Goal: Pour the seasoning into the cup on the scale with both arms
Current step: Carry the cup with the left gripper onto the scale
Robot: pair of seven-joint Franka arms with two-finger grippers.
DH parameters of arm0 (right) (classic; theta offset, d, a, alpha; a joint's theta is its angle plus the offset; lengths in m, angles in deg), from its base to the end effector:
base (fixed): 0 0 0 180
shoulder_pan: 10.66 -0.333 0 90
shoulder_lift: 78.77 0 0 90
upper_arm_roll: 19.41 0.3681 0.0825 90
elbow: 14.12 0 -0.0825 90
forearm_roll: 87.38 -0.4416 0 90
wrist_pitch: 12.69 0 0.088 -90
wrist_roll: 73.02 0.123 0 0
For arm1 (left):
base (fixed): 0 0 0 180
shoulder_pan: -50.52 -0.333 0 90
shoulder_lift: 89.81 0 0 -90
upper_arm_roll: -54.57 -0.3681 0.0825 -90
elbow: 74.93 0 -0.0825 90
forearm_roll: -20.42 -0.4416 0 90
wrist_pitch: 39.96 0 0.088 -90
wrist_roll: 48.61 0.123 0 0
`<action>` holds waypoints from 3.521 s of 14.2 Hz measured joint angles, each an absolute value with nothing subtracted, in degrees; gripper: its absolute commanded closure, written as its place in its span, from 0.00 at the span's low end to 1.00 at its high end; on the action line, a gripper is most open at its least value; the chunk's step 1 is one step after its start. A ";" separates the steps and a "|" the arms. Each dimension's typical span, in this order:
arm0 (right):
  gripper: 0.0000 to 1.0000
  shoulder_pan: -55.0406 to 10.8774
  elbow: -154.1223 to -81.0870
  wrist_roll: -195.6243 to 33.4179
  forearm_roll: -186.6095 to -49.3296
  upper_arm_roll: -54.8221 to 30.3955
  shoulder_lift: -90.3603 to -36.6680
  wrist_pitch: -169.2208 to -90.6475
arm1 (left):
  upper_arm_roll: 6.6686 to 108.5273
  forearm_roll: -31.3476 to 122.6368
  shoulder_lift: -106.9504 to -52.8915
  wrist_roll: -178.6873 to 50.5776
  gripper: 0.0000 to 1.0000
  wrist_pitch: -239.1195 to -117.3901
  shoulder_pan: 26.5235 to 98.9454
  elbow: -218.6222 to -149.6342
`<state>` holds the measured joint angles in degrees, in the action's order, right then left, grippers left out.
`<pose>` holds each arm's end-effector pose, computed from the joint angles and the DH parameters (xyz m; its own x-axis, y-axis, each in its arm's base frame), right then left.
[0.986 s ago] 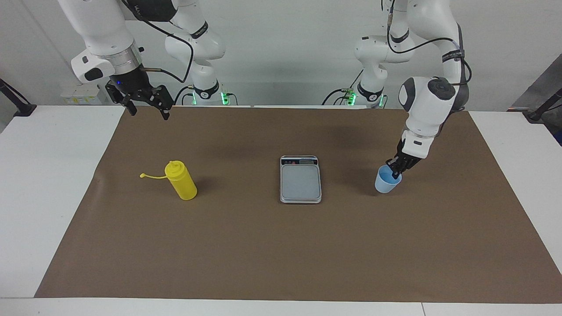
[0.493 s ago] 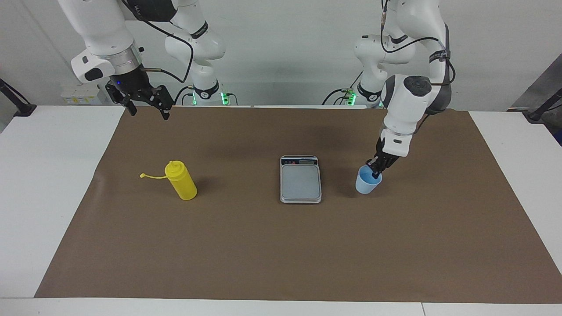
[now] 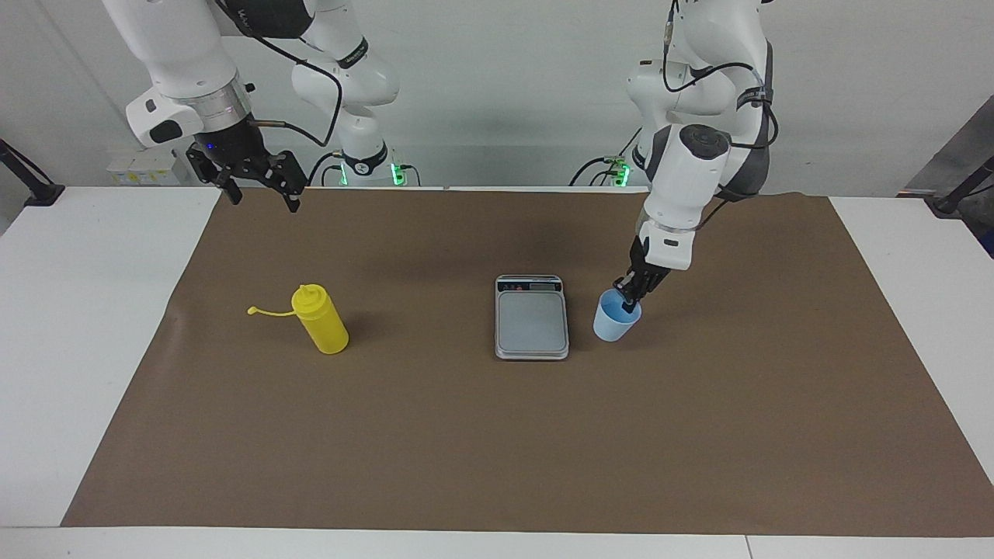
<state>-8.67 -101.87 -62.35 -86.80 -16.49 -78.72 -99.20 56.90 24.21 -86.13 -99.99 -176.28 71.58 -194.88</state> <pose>0.6061 0.0085 0.6755 0.9853 -0.1698 -0.0203 -0.1695 -0.9854 0.0141 0.5798 -0.2520 0.4186 0.8535 0.5131 0.0912 0.4878 -0.8482 0.2065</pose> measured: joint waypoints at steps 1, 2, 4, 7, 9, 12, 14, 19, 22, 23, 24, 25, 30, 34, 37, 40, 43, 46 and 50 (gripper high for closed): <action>0.00 -8.67 -101.87 -62.35 -86.80 -16.49 -78.72 -99.20 | 56.86 24.22 -85.15 -101.35 1.00 -175.48 72.52 -193.64; 0.00 -8.67 -101.87 -62.35 -86.80 -16.49 -78.72 -99.20 | 56.82 24.22 -83.21 -103.39 1.00 -173.84 73.96 -191.45; 0.00 -8.67 -101.87 -62.35 -86.80 -16.49 -78.72 -99.20 | 56.85 24.22 -79.33 -106.05 1.00 -170.95 76.13 -187.03; 0.00 -8.67 -101.87 -62.35 -86.80 -16.49 -78.72 -99.20 | 56.83 24.22 -76.65 -108.08 1.00 -169.50 76.79 -182.68; 0.00 -8.67 -101.87 -62.35 -86.80 -16.49 -78.72 -99.20 | 56.79 24.22 -76.26 -108.99 1.00 -169.01 77.15 -181.06; 0.00 -8.67 -101.87 -62.35 -86.80 -16.49 -78.72 -99.20 | 56.85 24.22 -76.08 -110.09 1.00 -167.97 78.21 -180.20; 0.00 -8.67 -101.87 -62.35 -86.80 -16.49 -78.72 -99.20 | 56.83 24.22 -75.78 -110.43 1.00 -166.69 79.50 -180.20; 0.00 -8.67 -101.87 -62.35 -86.80 -16.49 -78.72 -99.20 | 56.82 24.10 -74.44 -111.27 1.00 -165.12 82.05 -180.20; 0.00 -8.67 -101.87 -62.35 -86.80 -16.49 -78.72 -99.20 | 56.80 24.10 -74.32 -111.51 1.00 -164.75 82.65 -180.20; 0.00 -8.67 -101.87 -62.35 -86.80 -16.49 -78.72 -99.20 | 56.79 24.10 -74.28 -111.84 1.00 -164.73 82.90 -180.20; 0.00 -8.67 -101.87 -62.35 -86.80 -16.49 -78.72 -99.20 | 56.79 24.10 -74.24 -112.41 1.00 -164.74 83.31 -180.22; 0.00 -8.67 -101.87 -62.35 -86.80 -16.49 -78.72 -99.20 | 56.82 24.09 -74.18 -112.87 1.00 -164.74 83.66 -180.25; 0.00 -8.67 -101.87 -62.35 -86.80 -16.49 -78.72 -99.20 | 56.69 23.81 -74.19 -114.10 1.00 -164.99 84.76 -180.37; 0.00 -8.67 -101.87 -62.35 -86.80 -16.49 -78.73 -99.20 | 56.76 23.45 -74.28 -114.11 0.82 -165.75 84.79 -180.75; 0.00 -8.67 -101.87 -62.35 -86.80 -16.49 -78.75 -99.20 | 56.77 23.01 -74.07 -114.11 0.63 -166.42 84.82 -181.59; 0.00 -8.67 -101.87 -62.35 -86.80 -16.49 -78.75 -99.20 | 56.76 22.97 -73.87 -114.10 0.54 -166.95 84.82 -182.33; 0.00 -8.67 -101.90 -62.35 -86.80 -16.49 -78.75 -99.29 | 56.55 22.94 -73.87 -114.11 0.50 -166.97 84.81 -182.18; 0.00 -8.67 -102.22 -63.13 -86.80 -16.49 -78.78 -99.95 | 56.17 22.92 -73.90 -114.09 0.47 -166.87 84.71 -181.37; 0.00 -8.51 -104.60 -66.44 -86.81 -16.49 -79.37 -103.47 | 55.73 22.57 -73.98 -113.64 0.44 -164.82 83.49 -178.57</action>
<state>-8.51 -104.60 -66.44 -86.81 -16.49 -79.37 -103.47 55.73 22.57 -73.98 -113.64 -164.82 83.49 -178.57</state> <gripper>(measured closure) 0.000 0.449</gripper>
